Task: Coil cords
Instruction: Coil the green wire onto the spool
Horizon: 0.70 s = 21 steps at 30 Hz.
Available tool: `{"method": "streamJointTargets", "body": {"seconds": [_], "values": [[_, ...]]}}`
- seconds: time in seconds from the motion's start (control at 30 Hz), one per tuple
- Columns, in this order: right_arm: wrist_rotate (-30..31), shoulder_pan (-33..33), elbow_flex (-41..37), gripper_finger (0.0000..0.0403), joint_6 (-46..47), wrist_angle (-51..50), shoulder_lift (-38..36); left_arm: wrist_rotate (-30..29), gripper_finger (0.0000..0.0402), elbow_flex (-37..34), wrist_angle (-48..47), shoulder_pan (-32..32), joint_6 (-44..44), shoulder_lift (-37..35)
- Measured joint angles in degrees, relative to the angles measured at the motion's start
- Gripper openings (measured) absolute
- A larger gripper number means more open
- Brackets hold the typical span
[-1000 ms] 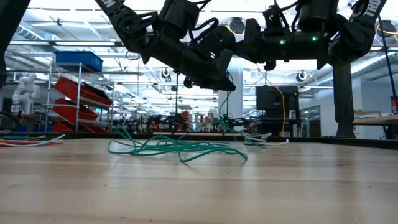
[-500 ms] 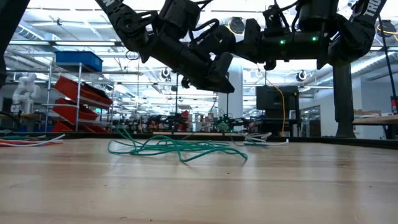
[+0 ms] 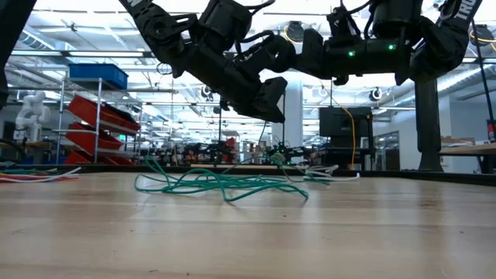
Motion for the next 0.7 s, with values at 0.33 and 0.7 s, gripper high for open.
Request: {"method": "streamJointTargets", "body": {"seconds": [0.33,0.7], "values": [[9.3,3.8,-0.9,0.0,-4.5,7.2,0.0,0.2,0.009,0.0,5.2,0.0,3.0,-3.3],[22.2,11.5,-3.8,0.0,-13.7,16.4,0.0,-1.1,0.009,0.0,2.8,0.0,6.0,-3.3]]}}
